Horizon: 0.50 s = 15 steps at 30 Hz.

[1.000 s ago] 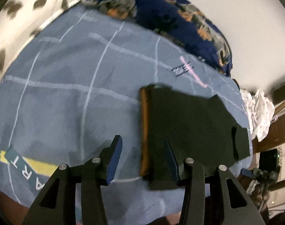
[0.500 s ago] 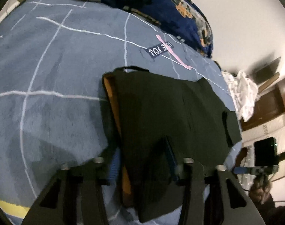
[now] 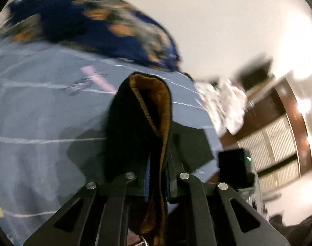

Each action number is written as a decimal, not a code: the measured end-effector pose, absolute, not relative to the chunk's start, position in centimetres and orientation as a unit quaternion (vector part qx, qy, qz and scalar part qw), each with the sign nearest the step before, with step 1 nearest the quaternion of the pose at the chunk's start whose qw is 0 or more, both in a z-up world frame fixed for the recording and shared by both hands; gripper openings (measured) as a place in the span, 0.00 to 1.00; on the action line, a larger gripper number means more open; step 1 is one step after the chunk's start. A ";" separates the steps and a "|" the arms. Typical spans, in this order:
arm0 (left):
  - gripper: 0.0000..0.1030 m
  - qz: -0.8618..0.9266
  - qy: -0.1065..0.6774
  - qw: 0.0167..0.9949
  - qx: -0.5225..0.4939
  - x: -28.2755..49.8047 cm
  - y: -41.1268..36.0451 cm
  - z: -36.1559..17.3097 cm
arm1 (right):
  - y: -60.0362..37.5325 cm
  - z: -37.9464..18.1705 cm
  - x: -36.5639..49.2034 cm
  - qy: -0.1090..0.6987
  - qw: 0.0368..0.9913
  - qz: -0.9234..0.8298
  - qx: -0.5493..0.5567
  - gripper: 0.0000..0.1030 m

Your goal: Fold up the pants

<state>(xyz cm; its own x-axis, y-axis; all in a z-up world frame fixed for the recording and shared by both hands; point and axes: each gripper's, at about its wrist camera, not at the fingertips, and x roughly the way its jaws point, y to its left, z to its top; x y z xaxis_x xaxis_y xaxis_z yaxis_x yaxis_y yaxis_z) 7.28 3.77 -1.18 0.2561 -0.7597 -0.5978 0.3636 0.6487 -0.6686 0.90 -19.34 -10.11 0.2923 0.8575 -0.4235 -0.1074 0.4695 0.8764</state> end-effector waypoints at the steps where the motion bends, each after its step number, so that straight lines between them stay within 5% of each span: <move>1: 0.11 -0.379 0.487 0.761 -0.198 7.4 2.1 -0.9 | -19.7 -9.8 1.2 0.473 0.707 0.349 0.393 0.55; 4: 0.11 -0.412 0.492 0.747 -0.176 7.9 -3.5 -1.1 | -21.3 -9.2 1.0 0.444 0.708 0.362 0.413 0.59; 8: 0.10 -0.440 0.511 0.714 -0.187 8.8 -8.0 -3.8 | -24.1 -9.3 0.4 0.412 0.717 0.364 0.428 0.79; 15: 0.10 -0.435 0.490 0.737 -0.162 8.4 -8.7 -3.0 | -27.2 -13.6 1.2 0.448 0.696 0.320 0.461 0.80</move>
<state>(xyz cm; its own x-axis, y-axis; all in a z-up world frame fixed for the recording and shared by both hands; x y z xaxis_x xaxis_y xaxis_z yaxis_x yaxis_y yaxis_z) 8.39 -8.66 -3.05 0.1401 -0.8009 -0.5822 0.4831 0.5686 -0.6659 1.17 -27.24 -13.65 0.3934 0.8586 -0.3286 -0.0324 0.3702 0.9284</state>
